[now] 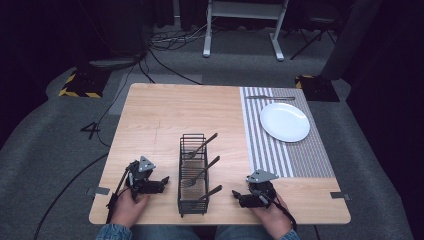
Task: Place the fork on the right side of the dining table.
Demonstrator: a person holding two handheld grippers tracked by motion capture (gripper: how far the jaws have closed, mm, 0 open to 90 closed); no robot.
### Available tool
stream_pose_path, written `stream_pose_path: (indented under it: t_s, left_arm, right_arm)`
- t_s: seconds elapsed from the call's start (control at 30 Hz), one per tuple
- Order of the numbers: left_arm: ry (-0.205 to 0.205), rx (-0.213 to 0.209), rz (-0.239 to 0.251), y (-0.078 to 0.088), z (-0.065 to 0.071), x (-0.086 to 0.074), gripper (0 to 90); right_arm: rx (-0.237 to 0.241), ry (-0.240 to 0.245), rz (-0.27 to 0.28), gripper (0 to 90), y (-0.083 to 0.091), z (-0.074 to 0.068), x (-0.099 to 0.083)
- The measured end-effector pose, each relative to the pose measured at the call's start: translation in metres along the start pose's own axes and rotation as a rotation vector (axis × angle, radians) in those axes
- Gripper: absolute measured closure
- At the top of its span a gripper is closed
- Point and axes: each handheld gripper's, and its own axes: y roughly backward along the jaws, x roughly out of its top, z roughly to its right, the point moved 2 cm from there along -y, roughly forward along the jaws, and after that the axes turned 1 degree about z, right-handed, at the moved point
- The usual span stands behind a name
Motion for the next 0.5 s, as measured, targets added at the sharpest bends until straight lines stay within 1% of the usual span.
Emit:
stream_pose_path:
  t_s: [0.03,0.1,0.17,0.23,0.5]
  left_arm:
    - [0.000,-0.001,-0.001,0.000,0.000,0.000,14.1]
    - [0.001,-0.002,0.000,0.000,0.000,0.000,14.1]
    - [-0.002,-0.003,-0.001,0.000,0.000,0.000,14.0]
    - [-0.002,-0.004,-0.002,0.000,0.000,0.000,14.0]
    - [-0.002,-0.004,-0.002,0.000,0.000,0.000,14.0]
  right_arm:
    - [0.003,0.003,-0.016,38.7,0.002,0.000,0.001]
    - [0.017,-0.003,-0.044,43.7,0.005,0.000,0.004]
    - [0.042,-0.020,-0.047,46.8,0.009,0.000,0.006]
    - [0.062,-0.020,-0.046,48.3,0.014,-0.001,0.010]
    - [0.097,-0.002,-0.015,52.8,0.038,-0.012,0.025]
